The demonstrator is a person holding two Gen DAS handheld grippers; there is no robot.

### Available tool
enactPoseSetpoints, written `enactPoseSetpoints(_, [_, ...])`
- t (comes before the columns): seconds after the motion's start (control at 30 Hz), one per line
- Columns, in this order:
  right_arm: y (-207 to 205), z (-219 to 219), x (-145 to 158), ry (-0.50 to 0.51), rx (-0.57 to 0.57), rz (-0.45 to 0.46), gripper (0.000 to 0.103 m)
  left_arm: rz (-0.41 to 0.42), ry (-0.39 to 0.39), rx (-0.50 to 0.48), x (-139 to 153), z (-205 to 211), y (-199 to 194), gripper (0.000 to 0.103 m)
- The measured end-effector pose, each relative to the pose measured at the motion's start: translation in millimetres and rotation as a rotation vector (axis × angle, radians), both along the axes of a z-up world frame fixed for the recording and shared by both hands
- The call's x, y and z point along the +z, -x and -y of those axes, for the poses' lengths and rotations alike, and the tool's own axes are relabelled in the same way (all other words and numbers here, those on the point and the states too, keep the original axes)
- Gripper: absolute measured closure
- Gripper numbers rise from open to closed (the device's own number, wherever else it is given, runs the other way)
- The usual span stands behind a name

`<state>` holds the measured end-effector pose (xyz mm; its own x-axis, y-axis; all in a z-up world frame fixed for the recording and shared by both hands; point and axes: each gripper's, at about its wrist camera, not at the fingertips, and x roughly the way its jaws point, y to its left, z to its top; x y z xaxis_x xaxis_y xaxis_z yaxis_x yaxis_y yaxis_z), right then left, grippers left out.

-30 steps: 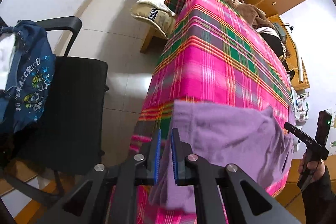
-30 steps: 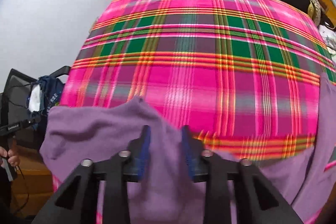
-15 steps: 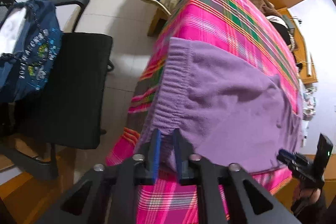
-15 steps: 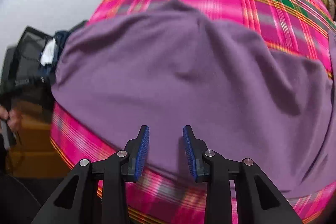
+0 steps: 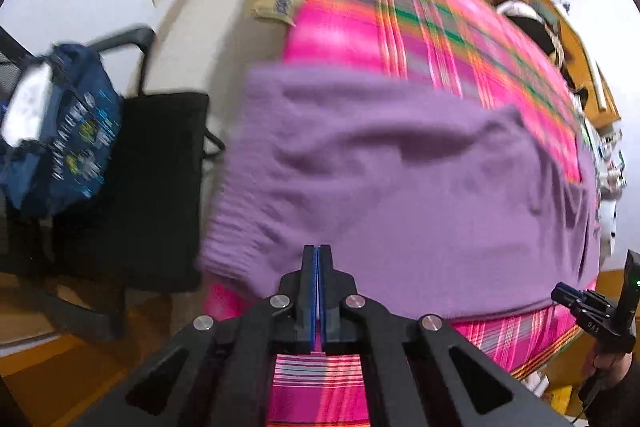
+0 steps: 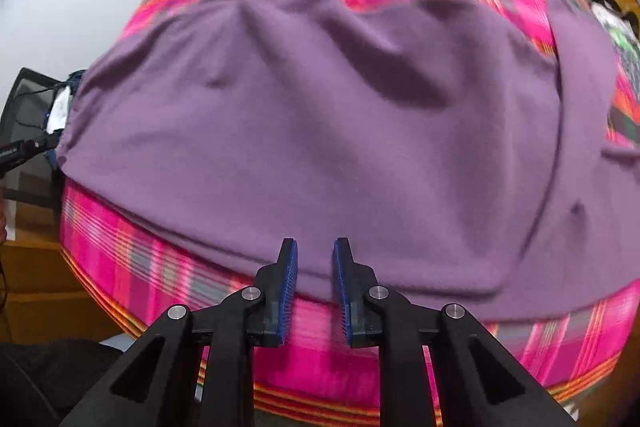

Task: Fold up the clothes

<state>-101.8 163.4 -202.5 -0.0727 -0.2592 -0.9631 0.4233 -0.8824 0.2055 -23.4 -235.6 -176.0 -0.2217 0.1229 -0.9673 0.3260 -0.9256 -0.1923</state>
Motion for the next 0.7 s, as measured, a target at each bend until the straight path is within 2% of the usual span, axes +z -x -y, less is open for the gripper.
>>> enactPoseSetpoints(0.07, [-4, -10, 3, 0.012, -0.010, -0.001, 0.086, 0.058, 0.012, 0.008, -17, -5, -5, 0.103])
enactPoseSetpoints(0.1, [-6, -15, 5, 0.014, -0.015, -0.002, 0.086, 0.045, 0.012, 0.019, -17, -5, -10, 0.102])
enactPoseSetpoints(0.27, [-14, -36, 17, 0.046, -0.069, -0.022, 0.085, 0.053, 0.033, 0.012, -4, -14, -16, 0.103])
enactPoseSetpoints(0.37, [-20, -51, 24, 0.058, -0.096, -0.037, 0.085, 0.019, 0.039, -0.033, 10, -34, -8, 0.103])
enactPoseSetpoints(0.53, [-29, -51, 37, 0.103, -0.036, -0.058, 0.081, -0.025, 0.023, -0.201, 24, -91, 6, 0.102])
enactPoseSetpoints(0.6, [-35, -45, 38, 0.114, 0.018, -0.069, 0.072, -0.029, 0.017, -0.281, 24, -113, 7, 0.102])
enactPoseSetpoints(0.7, [-41, -34, 38, 0.115, 0.107, -0.091, 0.072, -0.019, 0.030, -0.404, 19, -146, 4, 0.101])
